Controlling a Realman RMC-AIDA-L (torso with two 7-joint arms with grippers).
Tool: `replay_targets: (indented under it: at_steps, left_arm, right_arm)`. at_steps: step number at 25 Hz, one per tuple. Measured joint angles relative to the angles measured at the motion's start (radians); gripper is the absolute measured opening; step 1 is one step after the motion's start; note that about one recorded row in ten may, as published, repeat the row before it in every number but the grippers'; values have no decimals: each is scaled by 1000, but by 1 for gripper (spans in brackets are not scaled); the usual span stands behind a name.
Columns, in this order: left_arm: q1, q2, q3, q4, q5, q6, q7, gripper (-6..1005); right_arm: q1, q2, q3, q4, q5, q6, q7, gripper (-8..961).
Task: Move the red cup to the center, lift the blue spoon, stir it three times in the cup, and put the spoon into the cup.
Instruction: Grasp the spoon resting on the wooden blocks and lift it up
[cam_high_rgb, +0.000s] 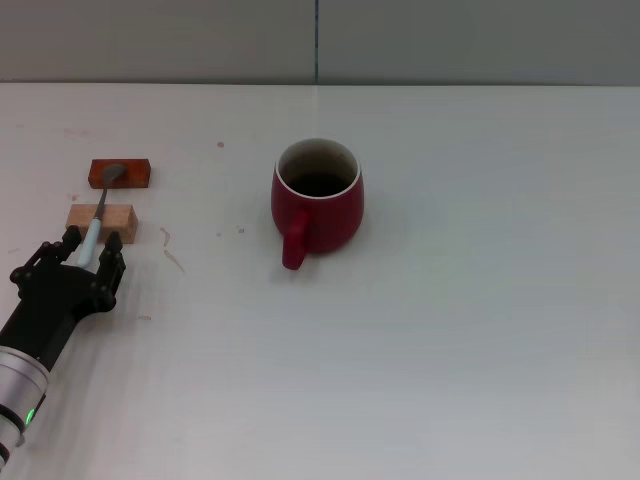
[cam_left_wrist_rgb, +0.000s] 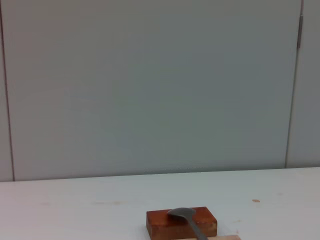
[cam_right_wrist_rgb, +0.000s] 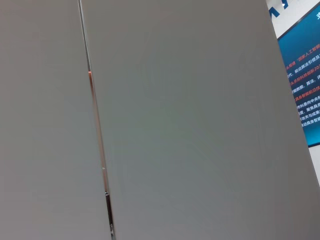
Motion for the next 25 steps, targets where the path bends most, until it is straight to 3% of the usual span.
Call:
replay_targets:
  at_steps: [9,20,25]
  left_arm:
    - [-4,0,-4,0,0,4,0,464]
    - [-7,2,-1,2,0,-1,0,355]
    - [-8,2,0,5,0,-3,0,353]
  right_arm:
    - [2,0,0,0,0,1,0,809]
    - [1,0,-1,0,0,1,0,809]
    - [1,0,-2,0,0,1,0,809]
